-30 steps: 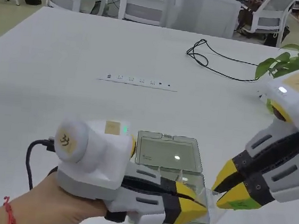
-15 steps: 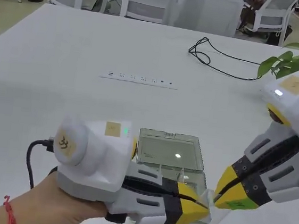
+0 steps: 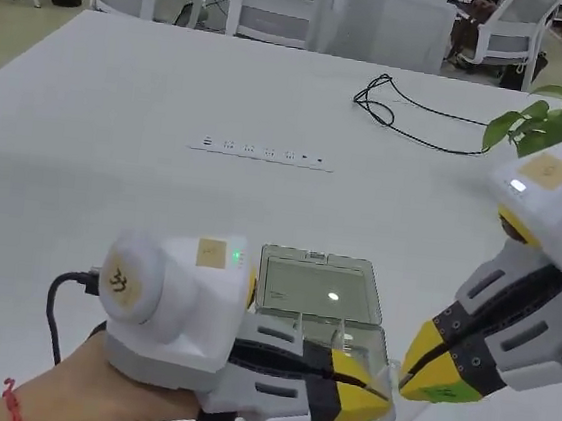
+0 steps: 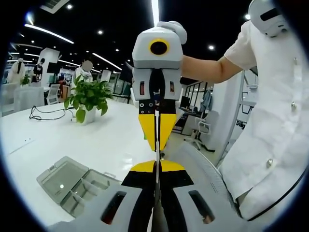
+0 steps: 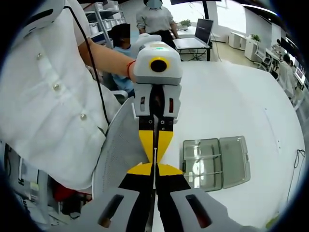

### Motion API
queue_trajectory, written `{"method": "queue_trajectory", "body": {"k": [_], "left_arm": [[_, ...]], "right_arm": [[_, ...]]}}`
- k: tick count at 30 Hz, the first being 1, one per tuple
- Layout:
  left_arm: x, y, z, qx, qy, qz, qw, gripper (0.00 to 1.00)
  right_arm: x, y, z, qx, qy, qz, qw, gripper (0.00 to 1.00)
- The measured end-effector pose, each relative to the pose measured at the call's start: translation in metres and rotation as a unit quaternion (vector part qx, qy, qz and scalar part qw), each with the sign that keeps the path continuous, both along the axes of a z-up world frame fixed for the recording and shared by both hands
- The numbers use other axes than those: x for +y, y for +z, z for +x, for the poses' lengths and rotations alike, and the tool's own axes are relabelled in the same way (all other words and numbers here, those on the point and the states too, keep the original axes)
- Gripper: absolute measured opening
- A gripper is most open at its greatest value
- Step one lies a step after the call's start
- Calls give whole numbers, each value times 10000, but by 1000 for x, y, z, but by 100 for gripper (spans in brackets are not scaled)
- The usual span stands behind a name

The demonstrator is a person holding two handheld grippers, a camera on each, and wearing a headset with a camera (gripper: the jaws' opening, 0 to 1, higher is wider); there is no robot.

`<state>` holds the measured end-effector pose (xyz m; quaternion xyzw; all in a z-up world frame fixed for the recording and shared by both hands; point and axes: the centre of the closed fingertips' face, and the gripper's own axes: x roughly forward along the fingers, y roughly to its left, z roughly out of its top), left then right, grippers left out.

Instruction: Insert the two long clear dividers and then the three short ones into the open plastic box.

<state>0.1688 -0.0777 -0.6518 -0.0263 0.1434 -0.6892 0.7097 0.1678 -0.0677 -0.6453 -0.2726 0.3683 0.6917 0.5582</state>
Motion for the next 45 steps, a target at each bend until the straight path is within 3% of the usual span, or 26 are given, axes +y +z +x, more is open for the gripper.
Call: {"method": "queue_trajectory", "body": {"k": [6, 11, 13, 27, 33, 45], "left_arm": [[0, 1, 0, -22, 39, -14, 10000, 0], [2, 1, 2, -88, 112, 27, 9999, 6], [4, -2, 3, -44, 147, 87, 9998, 8], [21, -12, 18, -155, 609, 252, 9977, 43], [35, -18, 29, -175, 928, 341, 9949, 58], [68, -38, 49, -425, 1534, 763, 9843, 89]], "right_arm": [[-1, 0, 1, -29, 11, -18, 10000, 3], [-1, 1, 2, -60, 8, -11, 10000, 3], [0, 2, 3, -66, 4, 0, 10000, 3], [3, 8, 17, -252, -127, 77, 9996, 3], [7, 8, 30, -374, -252, 105, 9989, 3], [27, -6, 61, -635, -484, 122, 9967, 3]]}}
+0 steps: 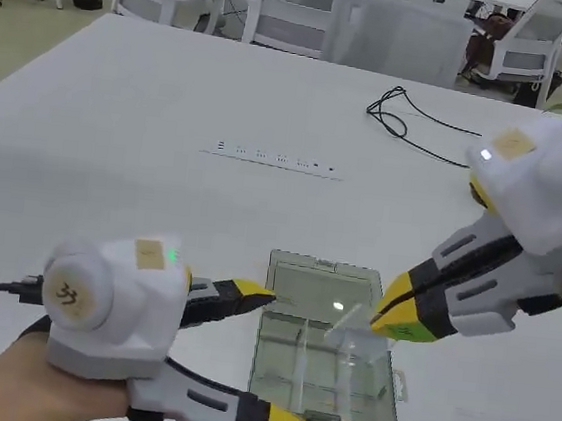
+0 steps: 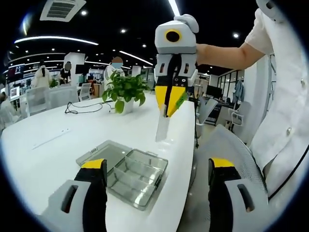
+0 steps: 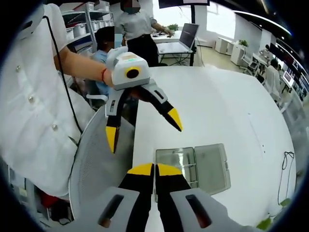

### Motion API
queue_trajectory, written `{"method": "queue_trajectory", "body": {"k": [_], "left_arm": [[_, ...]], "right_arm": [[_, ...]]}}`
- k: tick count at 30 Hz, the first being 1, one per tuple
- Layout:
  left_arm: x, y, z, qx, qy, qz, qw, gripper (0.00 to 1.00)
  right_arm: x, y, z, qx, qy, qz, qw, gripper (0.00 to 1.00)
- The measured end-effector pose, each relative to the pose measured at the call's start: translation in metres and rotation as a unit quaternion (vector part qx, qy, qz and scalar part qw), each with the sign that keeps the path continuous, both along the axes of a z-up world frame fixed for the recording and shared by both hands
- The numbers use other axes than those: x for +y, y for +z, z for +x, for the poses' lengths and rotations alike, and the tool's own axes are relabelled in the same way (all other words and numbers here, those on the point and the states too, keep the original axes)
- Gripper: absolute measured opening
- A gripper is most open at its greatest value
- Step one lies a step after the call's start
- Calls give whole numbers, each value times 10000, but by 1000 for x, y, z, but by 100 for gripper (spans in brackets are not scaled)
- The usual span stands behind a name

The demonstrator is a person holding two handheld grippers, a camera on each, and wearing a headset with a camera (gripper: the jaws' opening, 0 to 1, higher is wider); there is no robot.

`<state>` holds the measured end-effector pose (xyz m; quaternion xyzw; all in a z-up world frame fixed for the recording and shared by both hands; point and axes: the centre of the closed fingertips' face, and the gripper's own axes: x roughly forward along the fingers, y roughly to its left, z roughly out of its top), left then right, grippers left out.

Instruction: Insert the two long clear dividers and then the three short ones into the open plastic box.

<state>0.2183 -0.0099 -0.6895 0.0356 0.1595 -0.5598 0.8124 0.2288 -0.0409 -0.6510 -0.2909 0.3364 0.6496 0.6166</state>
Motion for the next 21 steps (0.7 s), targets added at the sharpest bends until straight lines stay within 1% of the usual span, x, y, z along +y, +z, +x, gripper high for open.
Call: {"method": "queue_trajectory", "body": {"k": [2, 3, 4, 5, 7, 10, 12, 13, 14, 15, 16, 17, 18, 19, 21], "left_arm": [[3, -3, 1, -14, 20, 51, 10000, 94], [7, -5, 2, -51, 64, 125, 9999, 96], [8, -7, 3, -62, 77, 147, 9998, 98], [10, -8, 2, -40, 81, 171, 9998, 100], [14, -12, 2, -21, 90, 209, 9997, 100], [18, -14, 3, -56, 119, 250, 9996, 100], [21, -16, 3, -49, 145, 264, 9995, 100], [23, -15, 5, -152, 182, 242, 9994, 100], [24, -15, 4, -130, 181, 248, 9994, 100], [25, -16, 4, -63, 207, 243, 9995, 100], [26, -17, 5, -69, 212, 249, 9994, 100], [27, -18, 4, -151, 202, 285, 9993, 100], [27, -18, 4, -154, 189, 309, 9992, 100], [28, -19, 3, -119, 196, 322, 9992, 100], [30, -20, 3, -113, 219, 302, 9992, 100]], "right_arm": [[3, -3, 5, -26, -32, 6, 10000, 3], [5, -5, 8, -23, -54, 29, 10000, 3], [7, -6, 10, -38, -66, 34, 10000, 3], [9, -9, 14, -70, -99, 41, 9999, 3], [12, -14, 20, -94, -136, 59, 9998, 3], [17, -21, 27, -129, -211, 67, 9997, 3], [20, -29, 32, -121, -271, 88, 9995, 3], [22, -34, 34, -121, -281, 88, 9995, 3], [23, -37, 34, -107, -283, 82, 9995, 3], [25, -42, 34, -103, -281, 66, 9995, 3], [26, -45, 35, -99, -288, 44, 9995, 3], [27, -51, 36, -100, -285, 37, 9995, 3], [27, -55, 37, -89, -293, 38, 9995, 3], [28, -57, 38, -75, -309, 50, 9995, 3], [32, -63, 38, -67, -331, 67, 9994, 3]]}}
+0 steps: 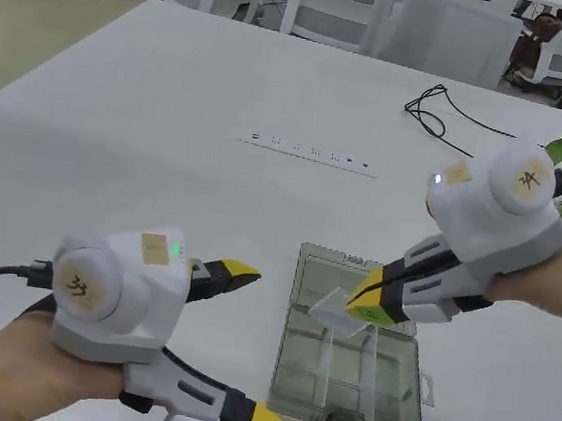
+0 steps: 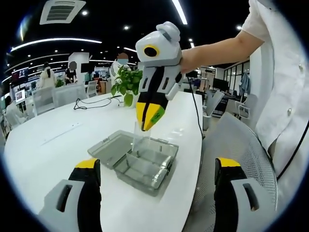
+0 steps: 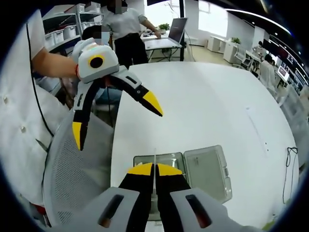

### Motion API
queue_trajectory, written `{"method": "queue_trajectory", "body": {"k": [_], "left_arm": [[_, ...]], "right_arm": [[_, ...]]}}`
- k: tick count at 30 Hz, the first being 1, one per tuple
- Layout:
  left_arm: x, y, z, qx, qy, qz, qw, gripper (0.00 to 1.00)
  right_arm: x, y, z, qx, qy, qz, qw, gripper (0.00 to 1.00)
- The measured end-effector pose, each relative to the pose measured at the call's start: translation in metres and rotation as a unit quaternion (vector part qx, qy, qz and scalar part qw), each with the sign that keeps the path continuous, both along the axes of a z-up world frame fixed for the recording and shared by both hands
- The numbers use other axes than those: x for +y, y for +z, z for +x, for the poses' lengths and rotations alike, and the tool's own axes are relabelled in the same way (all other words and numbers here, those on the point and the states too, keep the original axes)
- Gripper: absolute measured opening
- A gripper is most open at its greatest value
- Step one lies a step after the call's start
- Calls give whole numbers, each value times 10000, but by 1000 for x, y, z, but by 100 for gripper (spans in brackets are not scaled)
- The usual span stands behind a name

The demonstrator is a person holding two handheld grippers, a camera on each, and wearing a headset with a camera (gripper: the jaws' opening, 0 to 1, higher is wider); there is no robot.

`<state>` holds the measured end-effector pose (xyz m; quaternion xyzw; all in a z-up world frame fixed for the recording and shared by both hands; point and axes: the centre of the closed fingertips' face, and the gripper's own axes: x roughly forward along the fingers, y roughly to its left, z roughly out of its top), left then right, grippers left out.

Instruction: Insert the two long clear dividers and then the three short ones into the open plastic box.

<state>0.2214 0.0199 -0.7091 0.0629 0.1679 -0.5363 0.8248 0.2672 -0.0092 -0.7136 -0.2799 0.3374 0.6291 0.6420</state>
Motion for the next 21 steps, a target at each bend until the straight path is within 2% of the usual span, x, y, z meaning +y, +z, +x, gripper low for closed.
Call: {"method": "queue_trajectory", "body": {"k": [11, 14, 16, 21], "left_arm": [[7, -6, 0, 74, 83, 19, 9999, 100], [8, -7, 0, 69, 96, 1, 9999, 100], [9, -7, 0, 99, 109, 1, 9999, 100], [9, -8, 1, 108, 101, -28, 9999, 100]], "right_arm": [[4, -31, 3, 49, -88, -72, 9999, 3], [4, -36, 5, 89, -122, -101, 9998, 3], [2, -39, 6, 29, -87, -157, 9998, 3], [1, -42, 7, 80, -135, -163, 9997, 3]]}}
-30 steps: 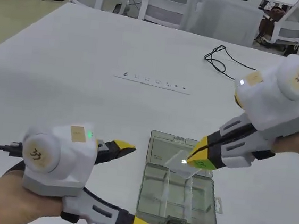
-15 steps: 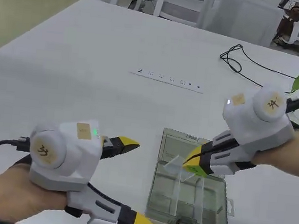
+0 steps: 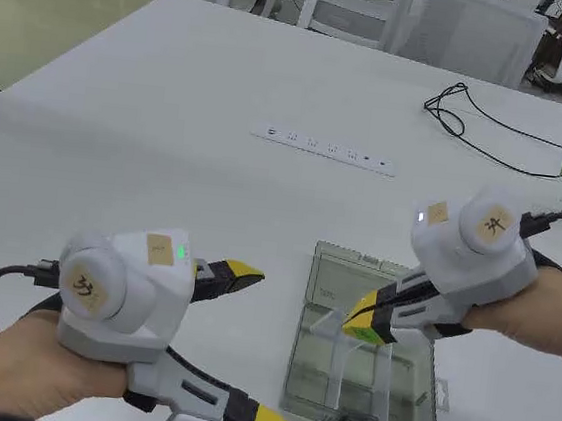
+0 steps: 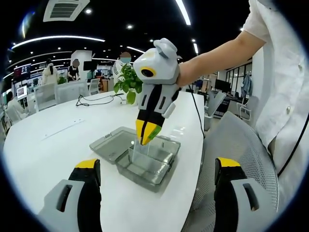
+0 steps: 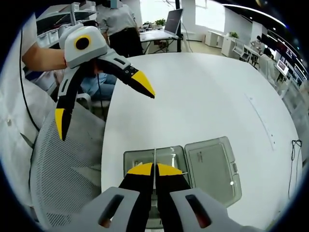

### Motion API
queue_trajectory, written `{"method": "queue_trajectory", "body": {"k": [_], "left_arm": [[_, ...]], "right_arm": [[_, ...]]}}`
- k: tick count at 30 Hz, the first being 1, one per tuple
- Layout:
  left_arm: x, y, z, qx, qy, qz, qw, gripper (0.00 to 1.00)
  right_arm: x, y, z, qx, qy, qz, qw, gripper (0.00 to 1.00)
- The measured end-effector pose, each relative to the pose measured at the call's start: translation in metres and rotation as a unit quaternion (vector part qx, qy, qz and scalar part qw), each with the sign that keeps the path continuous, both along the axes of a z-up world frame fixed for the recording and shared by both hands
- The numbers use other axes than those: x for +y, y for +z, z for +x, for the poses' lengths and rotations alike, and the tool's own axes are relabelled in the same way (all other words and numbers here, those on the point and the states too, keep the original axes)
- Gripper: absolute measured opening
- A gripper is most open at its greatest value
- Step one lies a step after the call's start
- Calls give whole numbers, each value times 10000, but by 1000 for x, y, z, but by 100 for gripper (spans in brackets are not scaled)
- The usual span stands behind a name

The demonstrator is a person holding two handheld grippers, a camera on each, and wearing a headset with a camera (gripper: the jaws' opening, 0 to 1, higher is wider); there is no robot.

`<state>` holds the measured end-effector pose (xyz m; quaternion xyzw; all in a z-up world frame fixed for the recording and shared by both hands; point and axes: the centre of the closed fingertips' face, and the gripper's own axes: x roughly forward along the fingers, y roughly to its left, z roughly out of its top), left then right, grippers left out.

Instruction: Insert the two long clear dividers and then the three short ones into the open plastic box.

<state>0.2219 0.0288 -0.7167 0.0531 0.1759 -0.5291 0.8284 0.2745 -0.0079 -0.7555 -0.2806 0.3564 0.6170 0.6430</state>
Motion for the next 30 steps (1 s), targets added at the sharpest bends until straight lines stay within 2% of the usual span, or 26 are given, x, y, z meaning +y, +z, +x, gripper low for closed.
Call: {"method": "queue_trajectory", "body": {"k": [8, 13, 23, 30], "left_arm": [[0, 0, 1, 0, -13, -14, 10000, 100], [-2, 0, 3, -18, -37, -20, 10000, 100], [-3, 0, 3, -7, -63, -31, 10000, 100], [-1, -2, 3, 14, -52, -35, 10000, 100]], "right_arm": [[0, -5, 1, -20, 15, -8, 10000, 2], [7, -11, -1, -134, 213, -100, 9996, 2], [15, -36, -2, -104, 434, -411, 9982, 2], [16, -45, -3, -43, 456, -487, 9978, 2]]}}
